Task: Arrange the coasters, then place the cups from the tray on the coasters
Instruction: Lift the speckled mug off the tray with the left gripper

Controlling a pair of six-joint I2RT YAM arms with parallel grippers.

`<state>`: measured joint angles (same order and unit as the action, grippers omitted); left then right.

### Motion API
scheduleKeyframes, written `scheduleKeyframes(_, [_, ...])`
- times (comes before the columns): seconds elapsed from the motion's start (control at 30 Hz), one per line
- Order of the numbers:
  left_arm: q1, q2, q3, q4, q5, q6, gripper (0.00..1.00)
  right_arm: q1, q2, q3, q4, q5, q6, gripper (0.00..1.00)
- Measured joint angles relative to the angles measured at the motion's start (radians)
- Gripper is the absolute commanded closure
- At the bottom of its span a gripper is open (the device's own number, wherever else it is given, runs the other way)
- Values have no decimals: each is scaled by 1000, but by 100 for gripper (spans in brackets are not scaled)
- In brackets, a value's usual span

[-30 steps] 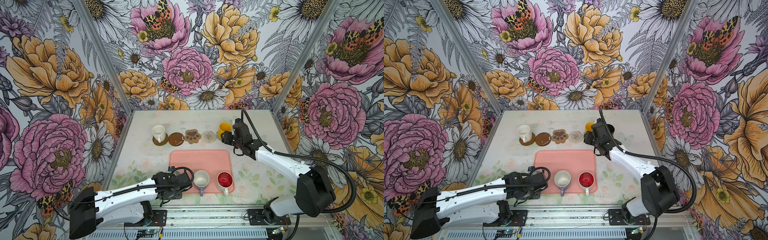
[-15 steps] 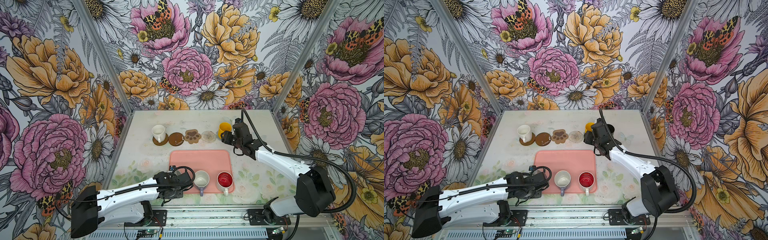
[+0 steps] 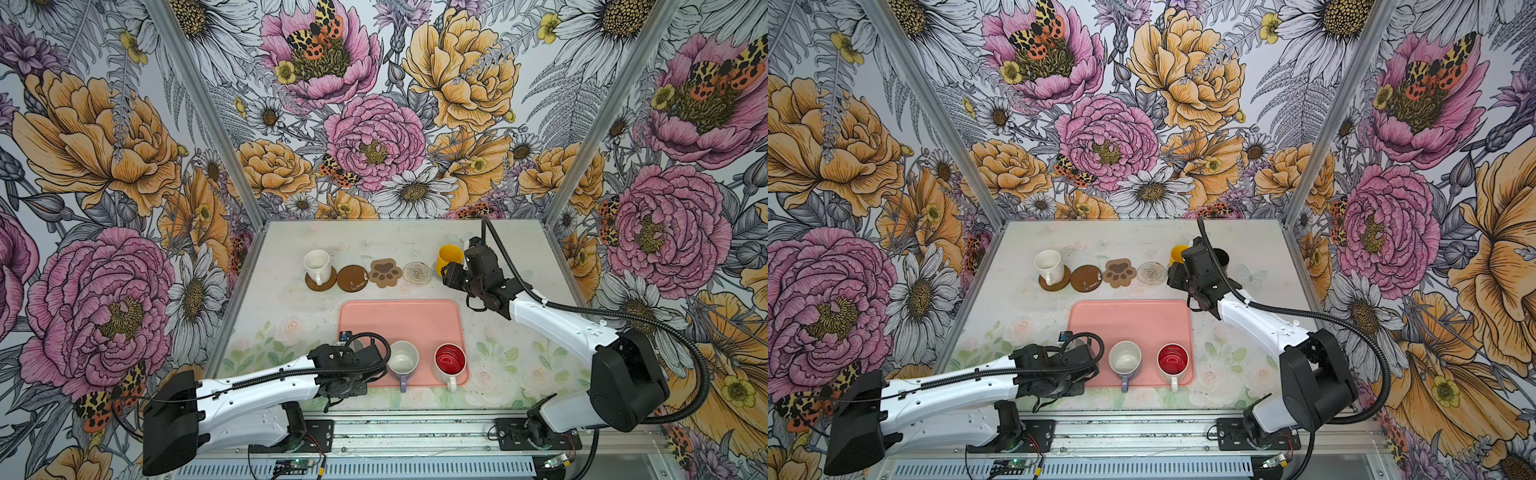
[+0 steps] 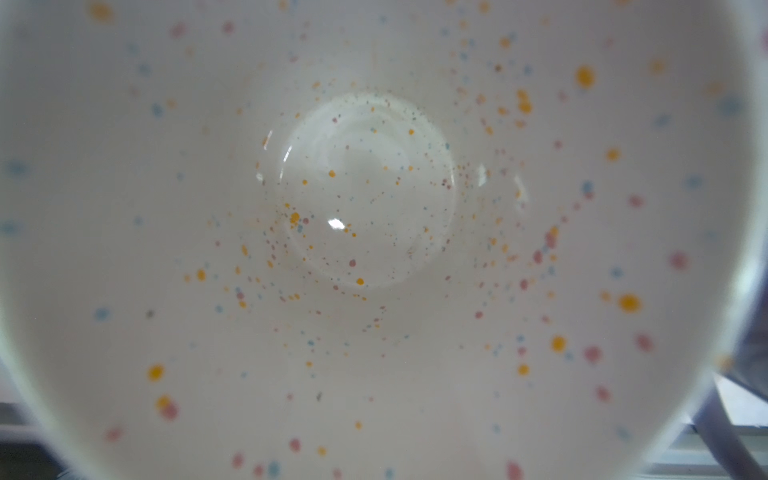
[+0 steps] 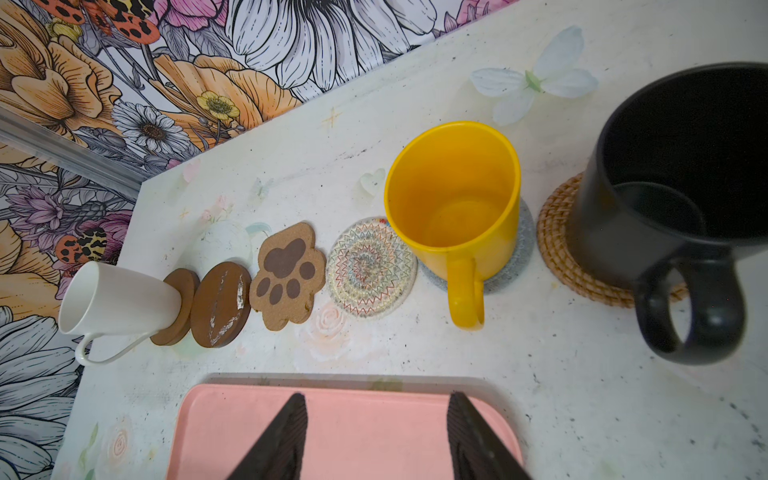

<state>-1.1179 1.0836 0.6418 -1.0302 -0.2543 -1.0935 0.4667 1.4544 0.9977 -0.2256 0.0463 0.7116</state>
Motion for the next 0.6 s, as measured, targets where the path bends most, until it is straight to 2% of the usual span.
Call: scheduleKeyframes(0.6, [0,-31,0,-1,-41,13,100,-2,0,0,0,0,0,44])
